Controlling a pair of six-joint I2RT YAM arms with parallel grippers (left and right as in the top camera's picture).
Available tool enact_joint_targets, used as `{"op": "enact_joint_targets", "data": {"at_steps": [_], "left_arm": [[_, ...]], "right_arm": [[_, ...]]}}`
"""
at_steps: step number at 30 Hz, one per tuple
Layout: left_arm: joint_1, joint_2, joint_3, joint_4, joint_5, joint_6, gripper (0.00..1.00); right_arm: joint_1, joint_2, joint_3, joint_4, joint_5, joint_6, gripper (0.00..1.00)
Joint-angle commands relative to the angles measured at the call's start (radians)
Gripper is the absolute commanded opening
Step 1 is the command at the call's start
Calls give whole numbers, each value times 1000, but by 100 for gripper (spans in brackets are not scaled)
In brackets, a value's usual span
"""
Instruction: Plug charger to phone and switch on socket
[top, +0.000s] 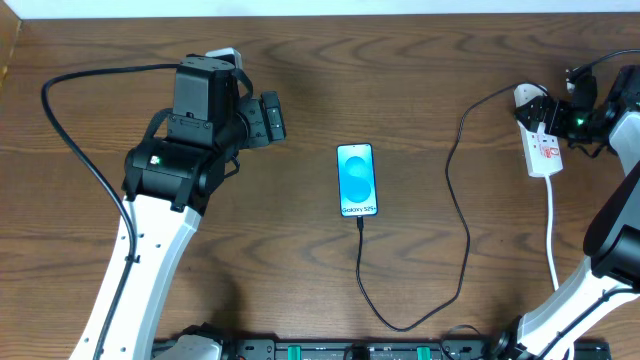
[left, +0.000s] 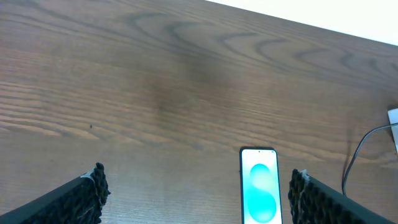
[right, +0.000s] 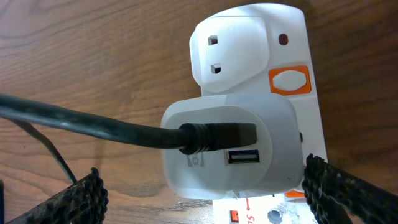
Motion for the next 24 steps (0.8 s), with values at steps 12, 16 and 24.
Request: {"op": "enact_joint_targets", "data": {"at_steps": [12,16,24], "left_arm": [[0,3,14,0,-9,6,93],[0,3,14,0,-9,6,93],[0,3,14,0,-9,6,93]], "right_arm": [[51,79,-6,-22,-7,34,99],[74,79,-6,-35,-7,34,99],[105,80,-7,-66,-7,49,98]]}}
